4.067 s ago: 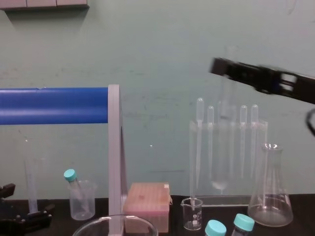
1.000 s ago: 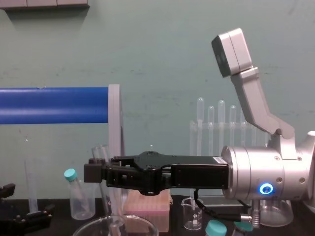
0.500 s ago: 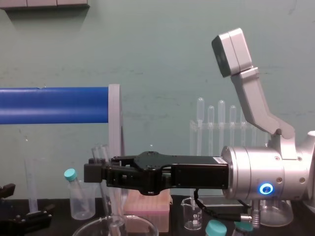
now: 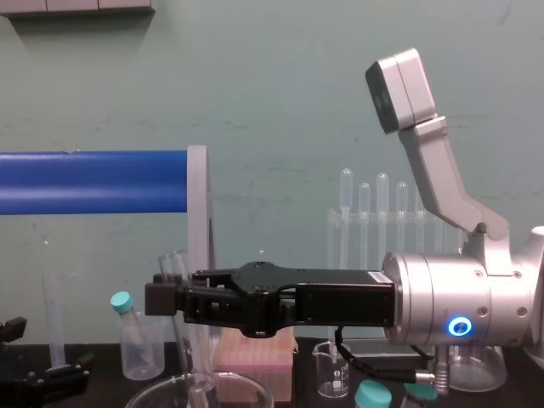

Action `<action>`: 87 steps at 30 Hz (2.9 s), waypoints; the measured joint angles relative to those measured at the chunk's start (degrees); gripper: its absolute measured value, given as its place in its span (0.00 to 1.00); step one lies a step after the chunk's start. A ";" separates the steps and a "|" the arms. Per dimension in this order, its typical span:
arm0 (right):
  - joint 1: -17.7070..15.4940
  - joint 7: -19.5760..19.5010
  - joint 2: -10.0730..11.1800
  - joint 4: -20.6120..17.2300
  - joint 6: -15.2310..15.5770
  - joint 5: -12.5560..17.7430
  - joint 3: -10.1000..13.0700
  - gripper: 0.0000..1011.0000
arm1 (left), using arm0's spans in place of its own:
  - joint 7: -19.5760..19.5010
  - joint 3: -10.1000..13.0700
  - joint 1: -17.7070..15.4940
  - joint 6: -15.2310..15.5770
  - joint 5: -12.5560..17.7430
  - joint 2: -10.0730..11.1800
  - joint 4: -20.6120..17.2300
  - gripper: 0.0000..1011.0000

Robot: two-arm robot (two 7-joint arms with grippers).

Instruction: Hold the test tube with one hand and immerse one end into the beaker, then return it to the test tube rack.

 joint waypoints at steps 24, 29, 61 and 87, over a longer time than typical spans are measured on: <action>0.00 0.00 0.00 -0.01 0.00 0.00 0.00 0.23 | 0.00 0.00 0.00 0.00 0.00 0.00 0.00 0.99; 0.00 0.00 0.00 0.00 0.00 0.00 0.00 0.23 | 0.00 0.00 0.00 0.00 0.00 0.00 0.00 0.99; 0.00 0.00 0.00 -0.01 0.00 0.00 0.00 0.23 | 0.00 0.00 0.00 0.00 0.00 0.00 0.00 0.99; 0.00 0.00 0.00 -0.01 0.00 0.00 0.00 0.22 | 0.00 0.00 0.00 0.00 0.00 0.00 0.00 0.99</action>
